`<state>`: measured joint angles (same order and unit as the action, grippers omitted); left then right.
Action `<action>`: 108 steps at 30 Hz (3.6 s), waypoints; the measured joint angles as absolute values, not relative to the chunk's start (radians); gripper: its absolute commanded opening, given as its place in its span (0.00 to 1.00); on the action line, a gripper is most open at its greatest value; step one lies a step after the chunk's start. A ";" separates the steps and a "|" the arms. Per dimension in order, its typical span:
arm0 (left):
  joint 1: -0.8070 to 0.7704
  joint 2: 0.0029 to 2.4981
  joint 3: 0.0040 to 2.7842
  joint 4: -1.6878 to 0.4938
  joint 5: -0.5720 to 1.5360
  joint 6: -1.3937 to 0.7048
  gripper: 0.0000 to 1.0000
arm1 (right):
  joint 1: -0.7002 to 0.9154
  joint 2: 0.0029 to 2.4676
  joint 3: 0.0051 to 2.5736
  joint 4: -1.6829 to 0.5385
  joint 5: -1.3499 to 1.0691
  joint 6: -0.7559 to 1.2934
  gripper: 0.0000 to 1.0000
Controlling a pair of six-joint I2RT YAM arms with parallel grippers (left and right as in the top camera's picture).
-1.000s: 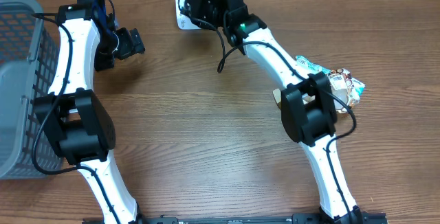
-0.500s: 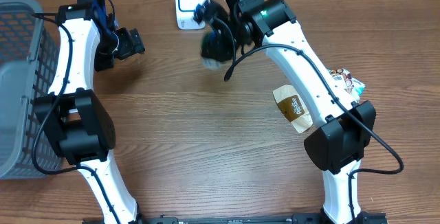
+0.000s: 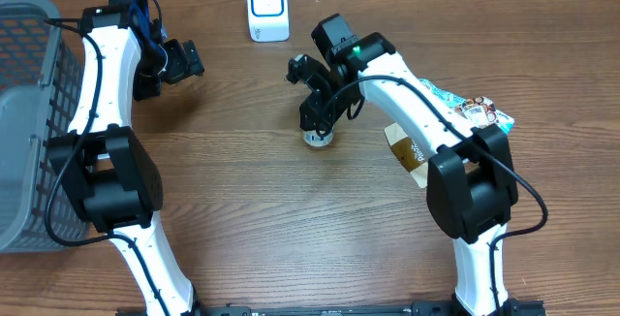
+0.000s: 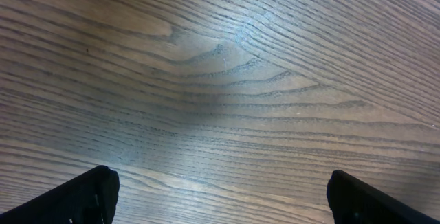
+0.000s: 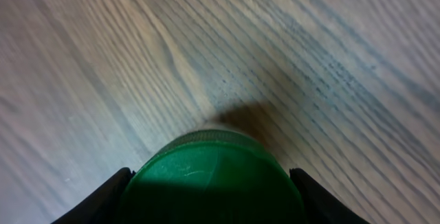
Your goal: Scan the item barcode
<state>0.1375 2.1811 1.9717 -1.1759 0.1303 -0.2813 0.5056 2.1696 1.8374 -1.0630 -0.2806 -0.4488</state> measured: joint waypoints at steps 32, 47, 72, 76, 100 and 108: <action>0.138 2.181 1.972 -1.176 0.130 -0.281 1.00 | 0.577 2.172 1.752 -0.939 -0.280 -0.446 1.00; 0.138 2.181 1.972 -1.176 0.130 -0.281 1.00 | 0.577 2.172 1.908 -1.116 -0.281 -0.315 1.00; 0.138 2.181 1.972 -1.176 0.130 -0.281 1.00 | 0.747 2.226 1.947 -0.929 -0.274 0.132 0.05; 0.138 2.181 1.972 -1.176 0.130 -0.281 0.99 | 0.776 2.282 1.939 -0.940 -0.147 0.170 0.06; 0.138 2.181 1.972 -1.176 0.130 -0.281 1.00 | 0.574 2.311 1.933 -1.171 0.177 0.409 0.06; 0.138 2.181 1.972 -1.176 0.130 -0.281 0.99 | 0.439 2.311 1.933 -1.212 0.191 0.432 0.07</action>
<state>0.1375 2.1811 1.9717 -1.1763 0.1303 -0.2813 0.4389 2.3108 1.9331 -1.2121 0.1905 0.4320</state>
